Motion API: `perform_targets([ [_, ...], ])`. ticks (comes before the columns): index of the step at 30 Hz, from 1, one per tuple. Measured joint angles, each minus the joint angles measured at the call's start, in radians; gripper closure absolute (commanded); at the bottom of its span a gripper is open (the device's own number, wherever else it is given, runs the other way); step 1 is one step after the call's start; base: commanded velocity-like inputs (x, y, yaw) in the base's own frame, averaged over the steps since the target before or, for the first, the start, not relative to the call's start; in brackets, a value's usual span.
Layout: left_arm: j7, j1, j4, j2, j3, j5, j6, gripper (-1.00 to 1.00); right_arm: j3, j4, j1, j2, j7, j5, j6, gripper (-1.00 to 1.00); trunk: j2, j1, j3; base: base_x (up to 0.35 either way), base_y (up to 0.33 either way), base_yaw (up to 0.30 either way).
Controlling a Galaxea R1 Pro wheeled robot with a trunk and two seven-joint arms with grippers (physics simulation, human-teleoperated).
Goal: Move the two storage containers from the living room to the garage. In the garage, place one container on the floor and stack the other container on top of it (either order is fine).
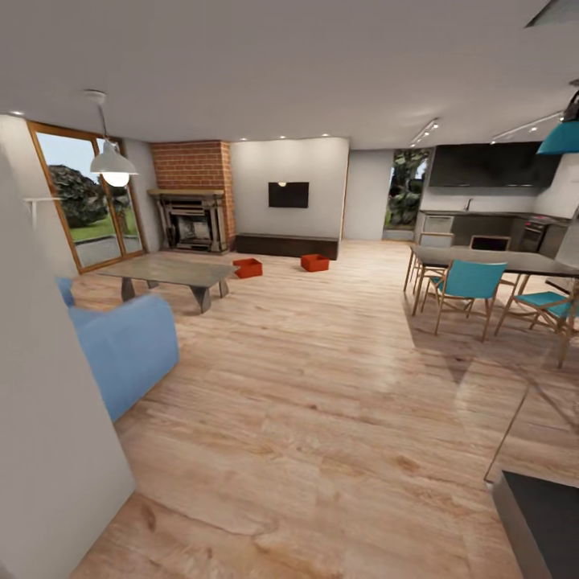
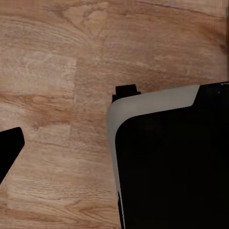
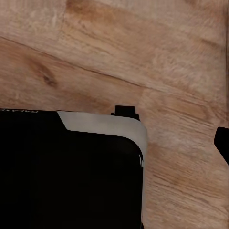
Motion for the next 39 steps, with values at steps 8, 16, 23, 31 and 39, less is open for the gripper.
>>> perform_targets([
  [8,0.0,0.0,0.0,0.0,0.0,0.0,0.0,-1.0,0.0,0.0,0.0,0.0,0.0,0.0,0.0,-1.0,0.0,0.0,0.0,0.345,0.0,-0.263],
  [16,0.0,0.0,0.0,0.0,0.0,0.0,0.0,-1.0,0.0,0.0,0.0,0.0,0.0,0.0,0.0,-1.0,0.0,0.0,0.0,0.345,0.0,-0.242],
  [23,0.0,0.0,0.0,0.0,0.0,0.0,0.0,-1.0,0.0,0.0,0.0,0.0,0.0,0.0,0.0,-1.0,0.0,0.0,0.0,0.345,0.0,-0.054],
  [31,0.0,0.0,0.0,0.0,0.0,0.0,0.0,-1.0,0.0,0.0,0.0,0.0,0.0,0.0,0.0,-1.0,0.0,0.0,0.0,0.346,0.0,-0.005],
  [39,0.0,0.0,0.0,0.0,0.0,0.0,0.0,-1.0,0.0,0.0,0.0,0.0,0.0,0.0,0.0,-1.0,0.0,0.0,0.0,0.346,0.0,0.0],
])
